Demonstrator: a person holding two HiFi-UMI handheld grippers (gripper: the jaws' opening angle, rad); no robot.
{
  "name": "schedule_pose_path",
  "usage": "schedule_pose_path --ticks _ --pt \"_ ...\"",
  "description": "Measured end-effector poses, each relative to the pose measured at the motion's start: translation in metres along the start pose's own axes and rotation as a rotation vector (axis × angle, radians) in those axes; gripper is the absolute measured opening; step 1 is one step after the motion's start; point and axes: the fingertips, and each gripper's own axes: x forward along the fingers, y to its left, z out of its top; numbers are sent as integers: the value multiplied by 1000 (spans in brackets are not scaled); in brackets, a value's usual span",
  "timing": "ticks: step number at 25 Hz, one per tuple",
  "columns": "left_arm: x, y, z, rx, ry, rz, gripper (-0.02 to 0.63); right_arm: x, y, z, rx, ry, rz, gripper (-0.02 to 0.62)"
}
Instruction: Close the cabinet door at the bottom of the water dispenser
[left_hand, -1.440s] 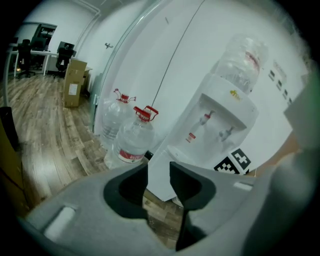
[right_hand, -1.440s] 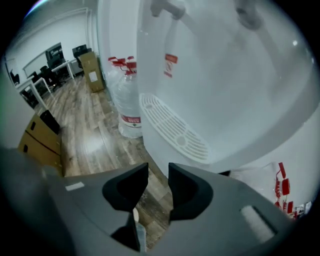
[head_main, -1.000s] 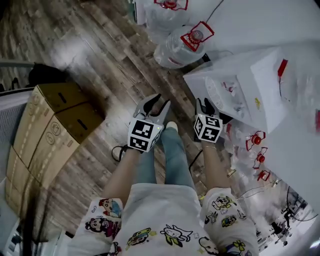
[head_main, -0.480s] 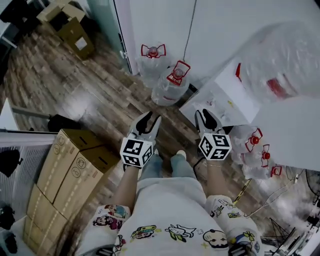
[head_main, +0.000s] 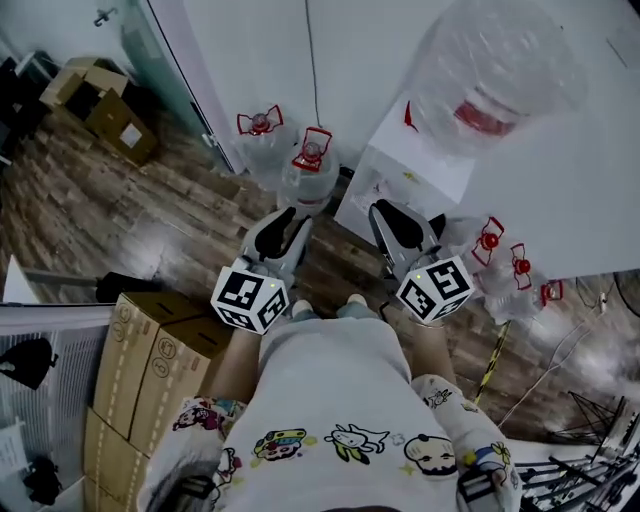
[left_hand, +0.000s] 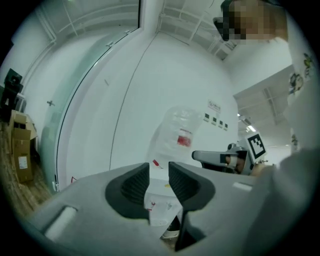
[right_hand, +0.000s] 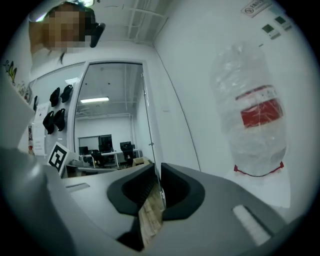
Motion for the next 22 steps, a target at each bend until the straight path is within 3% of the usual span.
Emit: schedule_pose_path --ticks 6,9,16,22 --pt "-8 -41 0 18 11 -80 85 -33 12 15 -1 -50 19 11" --pt "-15 -49 -7 22 22 -98 20 -46 11 9 19 -57 -14 9" --pt "-30 -43 -31 16 67 -67 0 -58 4 -20 27 -9 -82 9" --pt "-37 -34 -35 75 91 -30 0 -57 -2 -21 6 -6 -102 9"
